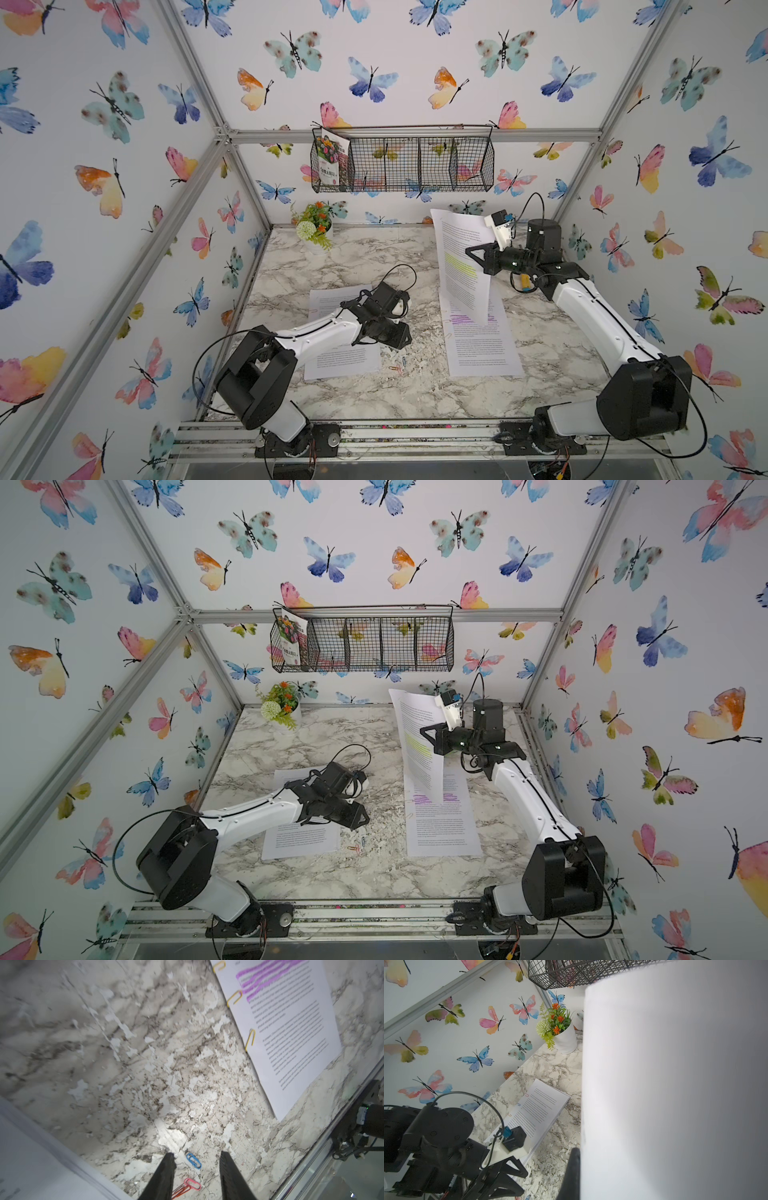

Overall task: Unclip the paperclips from the documents
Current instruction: Place the paper clip at the center of the board, then place the document at the center of the board.

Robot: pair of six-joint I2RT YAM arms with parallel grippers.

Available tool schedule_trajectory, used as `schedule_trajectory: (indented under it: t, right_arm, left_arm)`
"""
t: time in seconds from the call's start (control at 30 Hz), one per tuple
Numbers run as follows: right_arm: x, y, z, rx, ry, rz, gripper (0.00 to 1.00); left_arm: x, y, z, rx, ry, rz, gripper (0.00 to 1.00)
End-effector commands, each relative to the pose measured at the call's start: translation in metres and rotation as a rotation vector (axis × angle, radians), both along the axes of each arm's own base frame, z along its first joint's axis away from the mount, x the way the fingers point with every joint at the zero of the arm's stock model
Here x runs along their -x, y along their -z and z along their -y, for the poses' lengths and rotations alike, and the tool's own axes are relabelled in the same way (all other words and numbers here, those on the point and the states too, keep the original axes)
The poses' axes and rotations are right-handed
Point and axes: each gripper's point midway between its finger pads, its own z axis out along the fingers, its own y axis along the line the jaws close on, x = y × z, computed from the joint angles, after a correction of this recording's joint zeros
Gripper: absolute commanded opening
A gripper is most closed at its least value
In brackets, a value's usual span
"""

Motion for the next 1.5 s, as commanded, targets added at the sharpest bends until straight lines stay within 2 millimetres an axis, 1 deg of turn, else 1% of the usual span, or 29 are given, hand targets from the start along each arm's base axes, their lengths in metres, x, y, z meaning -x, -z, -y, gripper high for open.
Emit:
schedule_trajectory:
  t: [0.0,0.07,0.1,0.13,0.17,0.23,0.27,0.3,0.33,0.43,0.5,0.6,0.67,0.77,0.83,0.87,0.9,1.0,1.03,1.07,1.1,1.13,1.17,1.27,1.37,1.43,1.47]
  right_arm:
    - [-0.008,-0.017,-0.014,-0.115,-0.008,-0.109,0.02]
    - [-0.013,-0.02,-0.032,-0.139,-0.032,-0.176,0.02]
    - [-0.013,-0.022,-0.046,-0.135,-0.077,-0.18,0.02]
    - [-0.008,-0.028,-0.063,-0.12,-0.13,-0.161,0.02]
    - [-0.005,-0.029,-0.077,-0.106,-0.172,-0.142,0.02]
    - [-0.002,-0.032,-0.1,-0.119,-0.243,-0.119,0.02]
    - [-0.004,-0.03,-0.105,-0.146,-0.253,-0.125,0.02]
    - [-0.01,-0.026,-0.109,-0.176,-0.246,-0.142,0.02]
    - [-0.018,-0.021,-0.112,-0.195,-0.24,-0.14,0.02]
    - [-0.042,0.004,-0.119,-0.197,-0.213,-0.139,0.02]
    - [-0.068,0.036,-0.123,-0.174,-0.17,-0.186,0.02]
    - [-0.104,0.081,-0.129,-0.143,-0.129,-0.252,0.02]
    - [-0.126,0.105,-0.13,-0.129,-0.095,-0.282,0.02]
    - [-0.156,0.136,-0.127,-0.121,-0.032,-0.306,0.02]
    - [-0.171,0.149,-0.125,-0.112,-0.004,-0.303,0.02]
    - [-0.178,0.156,-0.123,-0.102,0.014,-0.301,0.03]
    - [-0.185,0.161,-0.12,-0.091,0.036,-0.298,0.07]
    - [-0.197,0.169,-0.109,-0.07,0.085,-0.272,0.13]
    - [-0.201,0.171,-0.107,-0.063,0.099,-0.26,0.19]
    - [-0.204,0.172,-0.103,-0.051,0.114,-0.248,0.29]
    - [-0.208,0.171,-0.1,-0.043,0.127,-0.233,0.42]
    - [-0.211,0.17,-0.096,-0.039,0.14,-0.224,0.51]
    - [-0.215,0.168,-0.093,-0.04,0.151,-0.214,0.58]
    - [-0.234,0.16,-0.075,-0.031,0.231,-0.207,0.65]
    - [-0.248,0.141,-0.046,0.001,0.33,-0.17,0.74]
    - [-0.248,0.128,-0.025,0.023,0.377,-0.138,0.81]
    - [-0.245,0.122,-0.012,0.037,0.405,-0.124,0.85]
  left_arm:
    - [-0.036,-0.051,-0.03,-0.002,-0.145,0.104,0.37]
    - [-0.051,-0.071,-0.046,0.014,-0.211,0.141,0.38]
    - [-0.059,-0.082,-0.056,0.022,-0.251,0.161,0.39]
    - [-0.066,-0.093,-0.066,0.031,-0.29,0.181,0.43]
    - [-0.072,-0.101,-0.076,0.036,-0.326,0.195,0.44]
    - [-0.083,-0.116,-0.097,0.049,-0.397,0.218,0.54]
    - [-0.086,-0.121,-0.106,0.055,-0.422,0.223,0.55]
    - [-0.09,-0.125,-0.115,0.063,-0.447,0.228,0.59]
    - [-0.093,-0.129,-0.122,0.069,-0.469,0.232,0.59]
    - [-0.098,-0.136,-0.137,0.082,-0.514,0.236,0.6]
    - [-0.1,-0.139,-0.141,0.09,-0.529,0.246,0.6]
    - [-0.104,-0.143,-0.14,0.107,-0.541,0.253,0.6]
    - [-0.107,-0.144,-0.139,0.121,-0.551,0.241,0.6]
    - [-0.108,-0.145,-0.135,0.136,-0.551,0.217,0.6]
    - [-0.108,-0.145,-0.134,0.138,-0.549,0.203,0.6]
    - [-0.108,-0.145,-0.134,0.139,-0.553,0.201,0.6]
    - [-0.107,-0.145,-0.134,0.14,-0.554,0.2,0.6]
    - [-0.105,-0.145,-0.136,0.138,-0.555,0.206,0.59]
    - [-0.104,-0.145,-0.136,0.135,-0.552,0.206,0.59]
    - [-0.104,-0.145,-0.136,0.133,-0.551,0.204,0.59]
    - [-0.104,-0.145,-0.136,0.133,-0.55,0.203,0.59]
    - [-0.104,-0.146,-0.135,0.135,-0.548,0.202,0.59]
    - [-0.105,-0.146,-0.134,0.139,-0.547,0.199,0.59]
    - [-0.109,-0.152,-0.131,0.153,-0.546,0.207,0.59]
    - [-0.118,-0.158,-0.129,0.156,-0.546,0.224,0.6]
    - [-0.126,-0.159,-0.128,0.138,-0.562,0.239,0.6]
    - [-0.131,-0.158,-0.128,0.133,-0.57,0.241,0.6]
